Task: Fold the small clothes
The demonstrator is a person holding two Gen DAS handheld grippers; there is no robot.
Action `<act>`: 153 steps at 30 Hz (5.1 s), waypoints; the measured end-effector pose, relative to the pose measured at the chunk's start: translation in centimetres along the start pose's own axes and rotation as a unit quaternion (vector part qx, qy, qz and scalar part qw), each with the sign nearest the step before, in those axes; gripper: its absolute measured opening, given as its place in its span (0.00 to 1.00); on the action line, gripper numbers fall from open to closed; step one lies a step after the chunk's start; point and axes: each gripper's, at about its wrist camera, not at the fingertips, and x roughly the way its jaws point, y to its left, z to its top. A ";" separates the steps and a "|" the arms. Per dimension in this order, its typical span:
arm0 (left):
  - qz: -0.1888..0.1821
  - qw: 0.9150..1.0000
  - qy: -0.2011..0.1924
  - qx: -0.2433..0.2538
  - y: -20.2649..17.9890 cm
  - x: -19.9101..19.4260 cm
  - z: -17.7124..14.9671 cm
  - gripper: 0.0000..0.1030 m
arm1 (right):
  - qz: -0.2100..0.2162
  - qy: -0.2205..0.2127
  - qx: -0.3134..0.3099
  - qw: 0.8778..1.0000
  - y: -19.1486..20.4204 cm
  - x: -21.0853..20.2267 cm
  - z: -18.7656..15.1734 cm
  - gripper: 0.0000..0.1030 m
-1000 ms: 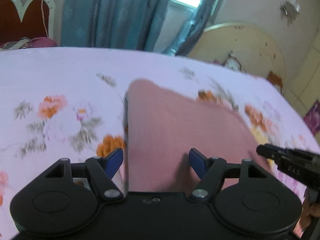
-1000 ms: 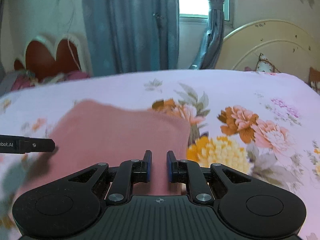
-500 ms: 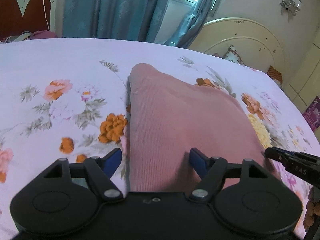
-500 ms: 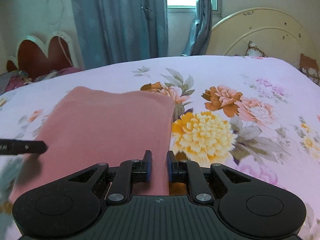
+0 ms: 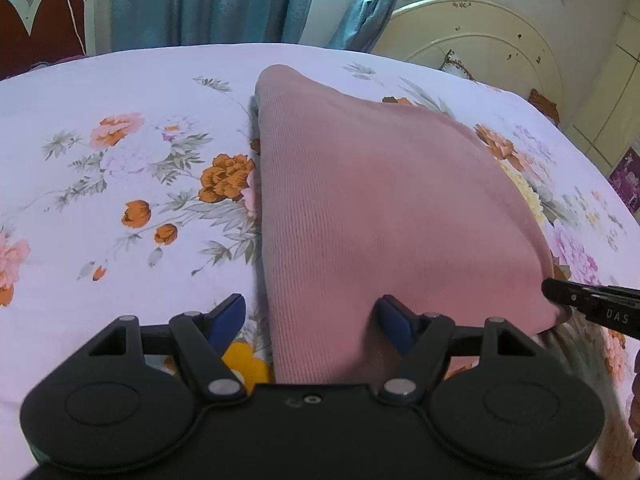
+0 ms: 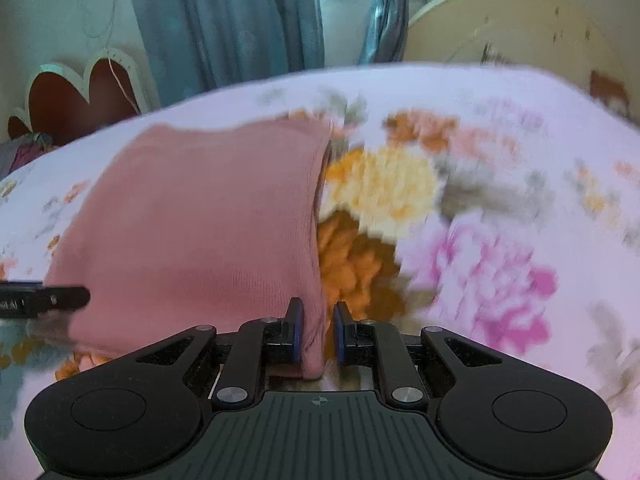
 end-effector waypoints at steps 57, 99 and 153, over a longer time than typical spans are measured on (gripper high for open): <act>-0.052 0.992 -0.091 -0.065 18.4 -11.1 8.6 0.30 | 0.233 -0.002 0.093 0.968 23.3 5.0 10.8 0.19; 0.075 0.991 -0.103 -0.038 39.9 -9.8 7.0 0.50 | 0.111 -0.018 -0.021 0.993 46.7 17.1 10.1 0.22; 0.108 0.992 -0.047 -0.042 35.6 -15.4 -4.4 0.63 | 0.080 0.026 -0.024 0.996 42.6 9.2 -2.0 0.24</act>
